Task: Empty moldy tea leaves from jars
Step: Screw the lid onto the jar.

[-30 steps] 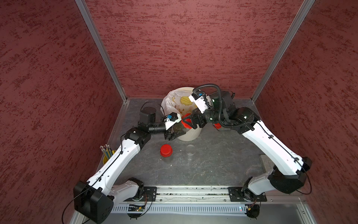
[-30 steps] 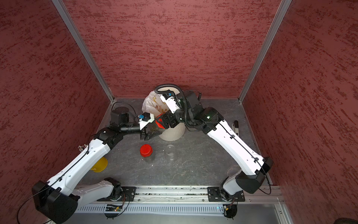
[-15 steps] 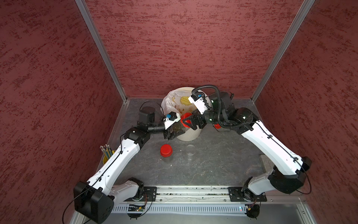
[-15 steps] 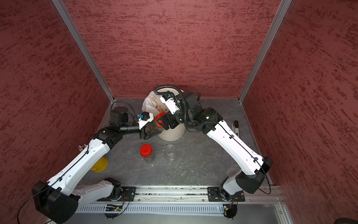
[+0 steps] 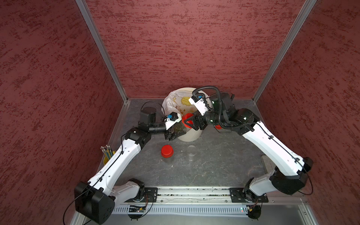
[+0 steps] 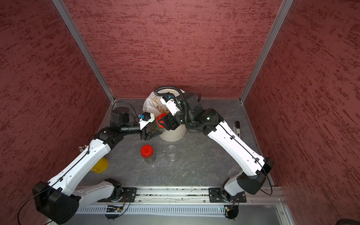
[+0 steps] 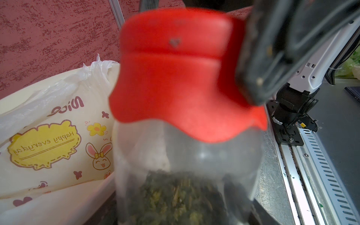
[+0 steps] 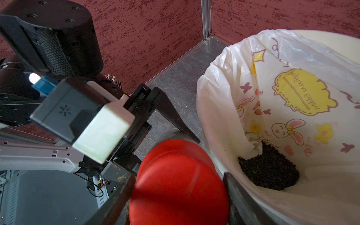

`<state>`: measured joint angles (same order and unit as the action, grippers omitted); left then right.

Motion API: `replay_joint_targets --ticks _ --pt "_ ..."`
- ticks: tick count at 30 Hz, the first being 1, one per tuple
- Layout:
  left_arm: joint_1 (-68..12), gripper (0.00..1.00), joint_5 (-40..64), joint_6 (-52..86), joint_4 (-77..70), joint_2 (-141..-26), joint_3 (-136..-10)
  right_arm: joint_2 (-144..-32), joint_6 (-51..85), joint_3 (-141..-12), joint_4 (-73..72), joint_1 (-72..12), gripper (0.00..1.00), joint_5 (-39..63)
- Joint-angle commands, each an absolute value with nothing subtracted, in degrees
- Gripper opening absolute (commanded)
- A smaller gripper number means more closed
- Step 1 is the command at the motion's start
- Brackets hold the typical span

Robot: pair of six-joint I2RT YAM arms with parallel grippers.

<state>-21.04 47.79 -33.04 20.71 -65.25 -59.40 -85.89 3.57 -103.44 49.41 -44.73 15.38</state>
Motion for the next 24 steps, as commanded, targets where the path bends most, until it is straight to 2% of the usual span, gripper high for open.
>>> replay_joint_targets --ticks 1,9,16,22,24 --pt "-20.4 0.62 50.8 -33.2 20.1 -64.7 -61.7 -84.6 1.5 -102.8 49.7 -44.5 0.63 14.3" --pt "-19.8 0.61 52.4 -33.2 20.4 -64.2 -61.7 -84.6 -2.9 -102.9 49.0 -44.5 0.51 15.9" --pt "-19.5 0.62 53.5 -33.2 20.8 -64.4 -61.8 -84.5 -13.3 -104.1 47.7 -44.5 0.43 19.3" --pt "-19.6 0.61 54.1 -33.3 21.3 -64.3 -61.8 -85.3 -24.0 -106.1 50.0 -44.6 0.44 23.9" --pt "-19.5 0.61 54.2 -33.3 21.4 -64.3 -61.8 -86.4 -26.3 -107.7 51.7 -44.6 0.50 25.3"
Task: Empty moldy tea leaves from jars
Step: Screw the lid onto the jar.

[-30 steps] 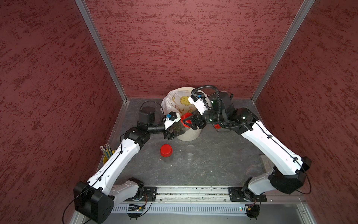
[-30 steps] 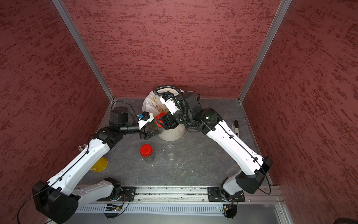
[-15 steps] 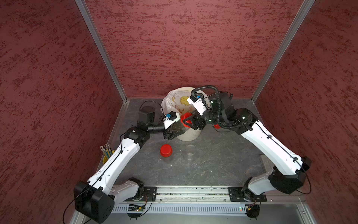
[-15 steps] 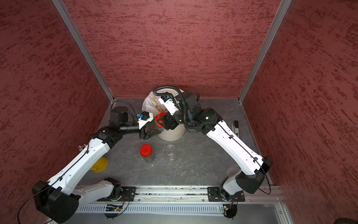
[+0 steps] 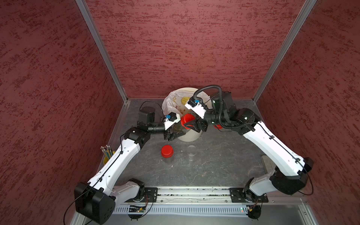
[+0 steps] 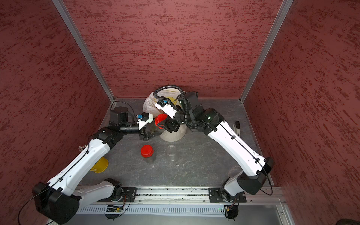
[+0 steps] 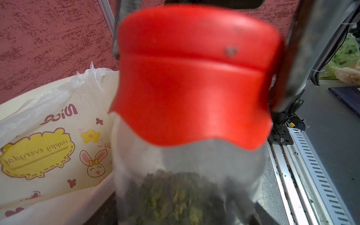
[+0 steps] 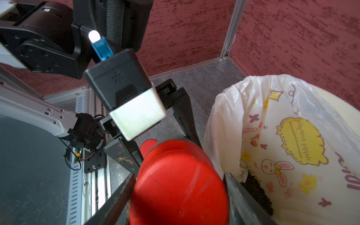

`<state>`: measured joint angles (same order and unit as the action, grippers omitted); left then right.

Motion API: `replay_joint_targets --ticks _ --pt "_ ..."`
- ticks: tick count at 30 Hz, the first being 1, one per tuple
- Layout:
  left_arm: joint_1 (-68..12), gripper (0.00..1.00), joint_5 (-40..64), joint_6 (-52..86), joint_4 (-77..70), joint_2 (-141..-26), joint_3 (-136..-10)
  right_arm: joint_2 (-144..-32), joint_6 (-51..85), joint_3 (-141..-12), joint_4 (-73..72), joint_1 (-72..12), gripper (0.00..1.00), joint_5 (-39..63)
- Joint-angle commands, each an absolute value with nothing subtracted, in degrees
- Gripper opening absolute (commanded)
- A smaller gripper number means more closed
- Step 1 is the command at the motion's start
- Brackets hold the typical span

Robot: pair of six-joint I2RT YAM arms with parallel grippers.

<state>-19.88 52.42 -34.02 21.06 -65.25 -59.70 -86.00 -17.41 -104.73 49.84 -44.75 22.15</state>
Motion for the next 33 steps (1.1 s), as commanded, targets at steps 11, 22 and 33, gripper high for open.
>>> replay_joint_targets --ticks 11,22,33 --pt "-19.5 0.61 53.6 -33.2 21.1 -64.3 -61.6 -86.4 -22.2 -110.0 46.7 -44.6 0.93 26.5" --pt "-19.5 0.61 52.7 -33.4 21.5 -64.2 -61.6 -84.2 -0.6 -107.8 47.7 -46.0 0.95 11.1" --pt "-19.3 0.61 51.5 -34.1 22.4 -64.4 -62.0 -81.2 6.8 -105.1 52.1 -48.7 0.92 8.4"
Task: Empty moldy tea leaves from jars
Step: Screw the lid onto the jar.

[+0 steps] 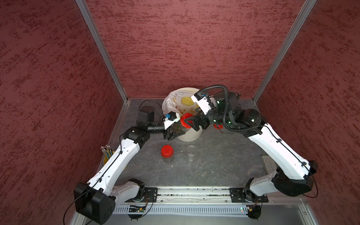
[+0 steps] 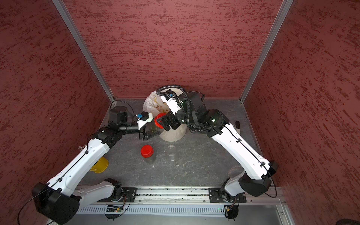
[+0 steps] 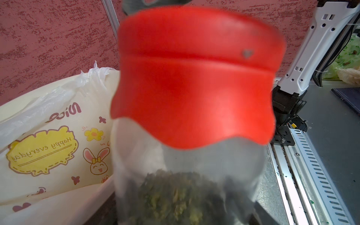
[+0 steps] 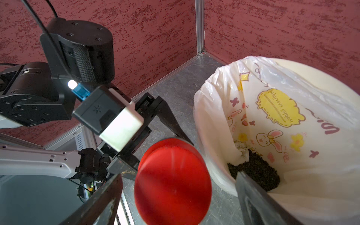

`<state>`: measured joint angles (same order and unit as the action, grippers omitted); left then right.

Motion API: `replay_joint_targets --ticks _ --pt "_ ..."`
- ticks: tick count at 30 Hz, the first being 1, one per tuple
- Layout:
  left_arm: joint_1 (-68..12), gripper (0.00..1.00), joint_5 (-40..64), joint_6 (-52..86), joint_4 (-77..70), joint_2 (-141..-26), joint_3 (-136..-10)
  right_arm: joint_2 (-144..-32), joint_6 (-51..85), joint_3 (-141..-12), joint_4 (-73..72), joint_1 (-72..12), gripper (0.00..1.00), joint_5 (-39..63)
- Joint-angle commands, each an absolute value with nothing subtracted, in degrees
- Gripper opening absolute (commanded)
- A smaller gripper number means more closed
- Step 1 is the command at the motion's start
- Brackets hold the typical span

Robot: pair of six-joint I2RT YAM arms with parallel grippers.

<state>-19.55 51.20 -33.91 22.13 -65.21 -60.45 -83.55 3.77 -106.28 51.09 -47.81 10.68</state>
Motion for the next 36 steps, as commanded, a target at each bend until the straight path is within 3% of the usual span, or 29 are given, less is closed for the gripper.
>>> replay_joint_targets --ticks 1,36 --pt "-19.3 0.62 51.7 -34.2 22.4 -64.4 -62.0 -81.1 7.0 -104.6 51.8 -48.8 0.92 8.5" --pt "-19.3 0.62 52.1 -33.9 21.9 -64.0 -61.7 -85.6 6.2 -104.5 48.4 -49.0 0.82 7.9"
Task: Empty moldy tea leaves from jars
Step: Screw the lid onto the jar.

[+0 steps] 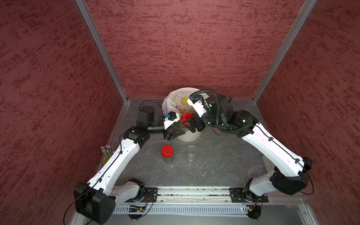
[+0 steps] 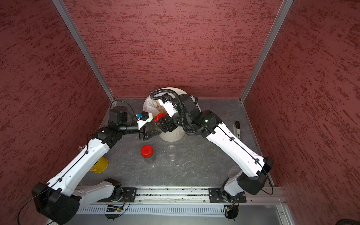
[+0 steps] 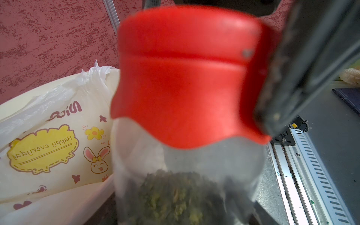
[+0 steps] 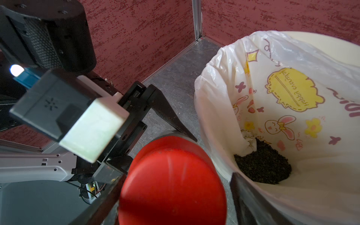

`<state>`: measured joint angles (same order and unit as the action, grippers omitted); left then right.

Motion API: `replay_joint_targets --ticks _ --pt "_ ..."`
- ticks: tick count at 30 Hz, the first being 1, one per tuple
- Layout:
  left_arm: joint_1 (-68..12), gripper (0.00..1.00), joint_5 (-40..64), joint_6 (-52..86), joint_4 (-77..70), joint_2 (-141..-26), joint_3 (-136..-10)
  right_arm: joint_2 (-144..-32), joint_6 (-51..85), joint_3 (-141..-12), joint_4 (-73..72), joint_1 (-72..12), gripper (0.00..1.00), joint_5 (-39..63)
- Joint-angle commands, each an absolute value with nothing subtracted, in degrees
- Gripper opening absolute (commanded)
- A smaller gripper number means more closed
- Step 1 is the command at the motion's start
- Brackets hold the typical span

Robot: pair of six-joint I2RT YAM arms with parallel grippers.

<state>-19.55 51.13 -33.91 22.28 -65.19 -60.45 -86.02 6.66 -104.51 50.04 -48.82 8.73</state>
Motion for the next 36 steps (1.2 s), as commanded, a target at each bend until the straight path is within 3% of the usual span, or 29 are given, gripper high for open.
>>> replay_joint_targets --ticks 1,8,16,29,36 --pt "-19.2 0.62 52.1 -33.9 22.0 -64.0 -61.8 -85.6 6.1 -104.4 48.3 -49.0 0.81 7.9" --pt "-19.3 0.61 52.3 -34.1 22.6 -63.9 -62.2 -85.6 4.1 -104.0 48.5 -49.0 0.59 9.2" --pt "-19.2 0.61 53.4 -34.5 24.1 -63.8 -62.9 -85.0 -3.0 -103.1 48.9 -49.0 0.47 10.3" --pt "-19.1 0.61 55.2 -34.8 25.2 -63.2 -63.2 -87.1 -20.4 -106.9 52.2 -47.1 0.44 18.8" --pt "-19.2 0.61 55.3 -35.0 25.6 -63.0 -63.2 -87.4 -27.2 -109.0 53.5 -45.8 0.52 21.9"
